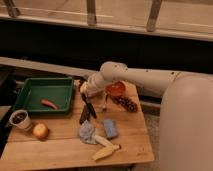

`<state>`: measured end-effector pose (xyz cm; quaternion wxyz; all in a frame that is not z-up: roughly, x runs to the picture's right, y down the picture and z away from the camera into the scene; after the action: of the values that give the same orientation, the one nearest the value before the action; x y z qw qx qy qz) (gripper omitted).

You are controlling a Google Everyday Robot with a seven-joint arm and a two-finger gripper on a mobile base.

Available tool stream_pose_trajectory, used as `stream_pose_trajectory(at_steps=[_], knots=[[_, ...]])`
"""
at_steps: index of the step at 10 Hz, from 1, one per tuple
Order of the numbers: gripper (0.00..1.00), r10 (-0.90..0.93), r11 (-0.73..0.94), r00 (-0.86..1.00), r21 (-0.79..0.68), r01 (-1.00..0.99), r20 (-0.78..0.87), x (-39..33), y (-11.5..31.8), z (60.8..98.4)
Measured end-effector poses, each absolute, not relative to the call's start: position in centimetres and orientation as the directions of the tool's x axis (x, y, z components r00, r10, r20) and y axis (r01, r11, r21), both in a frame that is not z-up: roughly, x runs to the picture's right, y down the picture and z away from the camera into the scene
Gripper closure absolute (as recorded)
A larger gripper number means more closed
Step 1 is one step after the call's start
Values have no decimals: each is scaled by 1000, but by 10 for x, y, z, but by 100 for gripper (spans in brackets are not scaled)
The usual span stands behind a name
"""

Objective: Place brush in purple bowl

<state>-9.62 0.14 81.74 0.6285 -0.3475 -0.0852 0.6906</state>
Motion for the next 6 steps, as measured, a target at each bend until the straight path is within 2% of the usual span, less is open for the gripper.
stream_pose_trajectory(at_steps=[6], knots=[[100,919,-4,167,-433,-901,-357,-109,-31,863]])
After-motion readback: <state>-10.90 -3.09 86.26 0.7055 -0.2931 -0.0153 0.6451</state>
